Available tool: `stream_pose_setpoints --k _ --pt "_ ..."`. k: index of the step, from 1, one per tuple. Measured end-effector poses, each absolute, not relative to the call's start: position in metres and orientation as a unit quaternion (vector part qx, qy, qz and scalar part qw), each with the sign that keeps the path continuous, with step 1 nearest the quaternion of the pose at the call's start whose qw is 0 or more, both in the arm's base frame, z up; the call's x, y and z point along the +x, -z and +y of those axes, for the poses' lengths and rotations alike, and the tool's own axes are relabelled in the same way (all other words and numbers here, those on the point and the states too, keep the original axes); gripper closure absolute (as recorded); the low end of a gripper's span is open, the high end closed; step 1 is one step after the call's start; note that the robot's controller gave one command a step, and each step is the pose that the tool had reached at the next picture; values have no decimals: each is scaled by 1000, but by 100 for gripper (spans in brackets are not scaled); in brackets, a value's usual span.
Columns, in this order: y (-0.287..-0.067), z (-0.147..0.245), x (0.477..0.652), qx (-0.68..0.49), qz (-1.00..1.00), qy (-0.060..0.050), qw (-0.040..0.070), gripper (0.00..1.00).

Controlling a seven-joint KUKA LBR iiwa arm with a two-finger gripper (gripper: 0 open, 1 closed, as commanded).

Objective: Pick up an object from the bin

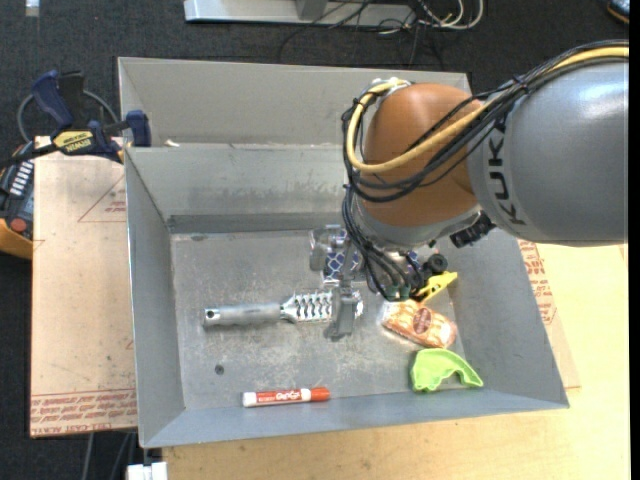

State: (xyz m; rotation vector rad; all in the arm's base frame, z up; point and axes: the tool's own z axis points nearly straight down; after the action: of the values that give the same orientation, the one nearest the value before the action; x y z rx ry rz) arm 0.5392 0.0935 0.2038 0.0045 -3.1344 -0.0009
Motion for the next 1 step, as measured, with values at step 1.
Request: stream_pose_setpoints --k 1 --pt "-209 93 541 0 -1000 1 0 0"
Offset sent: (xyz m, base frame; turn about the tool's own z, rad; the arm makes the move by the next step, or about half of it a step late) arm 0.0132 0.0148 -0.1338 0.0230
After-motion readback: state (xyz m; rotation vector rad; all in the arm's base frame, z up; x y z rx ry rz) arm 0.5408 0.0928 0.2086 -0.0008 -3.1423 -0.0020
